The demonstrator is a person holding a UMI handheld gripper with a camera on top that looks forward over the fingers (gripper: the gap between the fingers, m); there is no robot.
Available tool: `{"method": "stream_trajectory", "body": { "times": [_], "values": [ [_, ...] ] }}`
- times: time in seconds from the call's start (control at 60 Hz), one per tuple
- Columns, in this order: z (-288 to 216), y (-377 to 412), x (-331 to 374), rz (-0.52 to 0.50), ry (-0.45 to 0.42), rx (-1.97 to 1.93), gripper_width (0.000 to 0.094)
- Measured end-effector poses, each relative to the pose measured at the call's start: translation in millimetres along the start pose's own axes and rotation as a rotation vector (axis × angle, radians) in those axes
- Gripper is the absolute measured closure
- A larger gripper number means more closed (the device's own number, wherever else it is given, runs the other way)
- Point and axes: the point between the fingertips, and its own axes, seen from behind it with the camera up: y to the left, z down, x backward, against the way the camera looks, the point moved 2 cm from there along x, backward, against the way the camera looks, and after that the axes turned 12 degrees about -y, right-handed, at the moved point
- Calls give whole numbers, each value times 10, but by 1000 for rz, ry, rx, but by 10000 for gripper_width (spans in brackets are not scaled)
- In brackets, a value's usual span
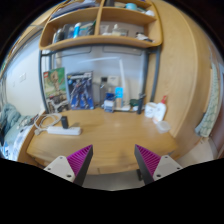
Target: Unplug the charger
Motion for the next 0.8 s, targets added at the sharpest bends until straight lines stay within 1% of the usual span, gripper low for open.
{"method": "stream_trajectory", "body": {
  "times": [0.133, 0.233, 0.317, 0.417, 0.517, 0.617, 0.667, 0.733, 0.767, 0.783, 0.8],
  "values": [
    [444, 775, -456, -137, 72, 25, 89],
    [630, 1317, -820, -228, 92, 59, 69],
    [716, 1741, -1147, -289, 109, 71, 75],
    [659, 2134, -1576, -324, 85, 76, 77],
    [579, 2417, -1988, -335, 63, 69, 85],
    [460, 2597, -2356, -331, 22, 53, 134],
    [414, 2656, -2506, -327, -3, 48, 184],
    [391, 2708, -2664, -319, -7, 37, 240],
    [361, 2728, -2732, -314, -15, 28, 287],
    [349, 2730, -2764, -315, -23, 24, 264],
    [335, 2735, -2788, -313, -29, 20, 353]
  ]
}}
